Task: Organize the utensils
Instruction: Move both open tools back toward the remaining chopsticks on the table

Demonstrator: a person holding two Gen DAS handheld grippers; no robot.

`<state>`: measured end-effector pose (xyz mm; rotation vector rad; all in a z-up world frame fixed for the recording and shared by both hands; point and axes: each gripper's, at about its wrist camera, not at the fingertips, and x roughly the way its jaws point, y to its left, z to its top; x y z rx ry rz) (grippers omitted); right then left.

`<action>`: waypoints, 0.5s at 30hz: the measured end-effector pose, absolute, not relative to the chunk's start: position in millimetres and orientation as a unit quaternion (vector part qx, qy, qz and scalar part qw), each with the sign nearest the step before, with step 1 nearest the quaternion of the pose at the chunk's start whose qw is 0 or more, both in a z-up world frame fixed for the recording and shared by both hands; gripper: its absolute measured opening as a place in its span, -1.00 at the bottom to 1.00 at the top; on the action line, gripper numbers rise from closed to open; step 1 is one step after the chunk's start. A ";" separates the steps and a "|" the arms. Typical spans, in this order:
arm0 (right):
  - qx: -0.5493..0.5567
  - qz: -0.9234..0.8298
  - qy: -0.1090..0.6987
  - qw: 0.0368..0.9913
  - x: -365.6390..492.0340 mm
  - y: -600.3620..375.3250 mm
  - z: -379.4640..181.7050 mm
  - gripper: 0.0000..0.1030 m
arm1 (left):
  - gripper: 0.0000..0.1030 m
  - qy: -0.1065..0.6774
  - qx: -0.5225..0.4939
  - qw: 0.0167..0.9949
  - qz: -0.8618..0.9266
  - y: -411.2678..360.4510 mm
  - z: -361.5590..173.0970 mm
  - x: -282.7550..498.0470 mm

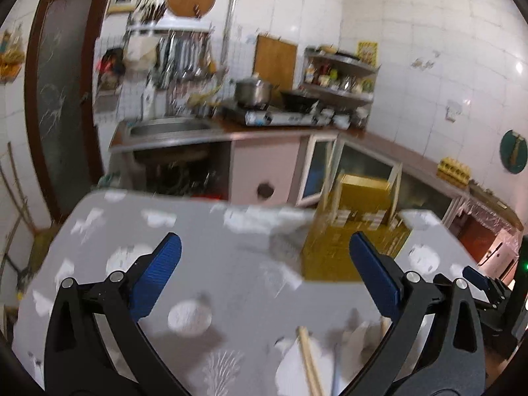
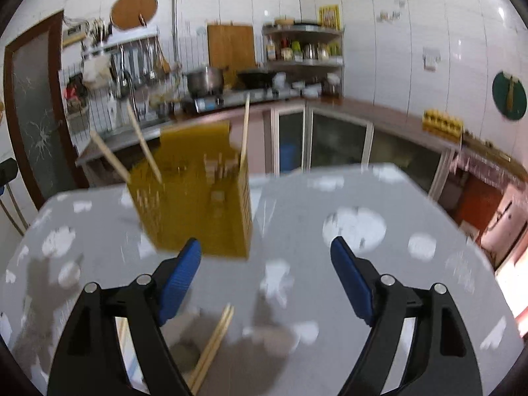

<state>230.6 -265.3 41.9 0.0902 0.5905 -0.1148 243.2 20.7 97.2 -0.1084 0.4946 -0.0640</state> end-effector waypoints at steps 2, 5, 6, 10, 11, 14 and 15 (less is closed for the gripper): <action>0.047 -0.063 0.307 0.948 231.3 -263.1 26.9 0.54 | 0.91 0.276 -0.053 0.959 -0.020 22.0 75.6 248.9; 0.064 -0.073 0.339 0.936 239.1 -264.9 4.4 0.54 | 0.91 0.328 -0.027 0.944 -0.011 12.5 45.9 260.4; 0.069 -0.075 0.348 0.932 241.8 -265.7 -2.3 0.54 | 0.91 0.336 -0.022 0.942 -0.010 10.3 41.1 262.8; 0.070 -0.082 0.369 0.923 247.9 -261.4 -23.7 0.54 | 0.91 0.355 -0.013 0.935 -0.007 0.9 15.6 266.0; 0.068 -0.082 0.375 0.921 248.7 -259.1 -30.1 0.54 | 0.91 0.358 -0.017 0.934 -0.007 0.1 10.1 266.9; 0.053 -0.090 0.389 0.915 250.6 -252.7 -39.5 0.54 | 0.91 0.373 -0.030 0.927 -0.005 -0.8 -10.2 271.5; 0.050 -0.092 0.393 0.914 251.4 -251.9 -41.0 0.54 | 0.91 0.378 -0.031 0.925 -0.001 -0.1 -17.9 273.2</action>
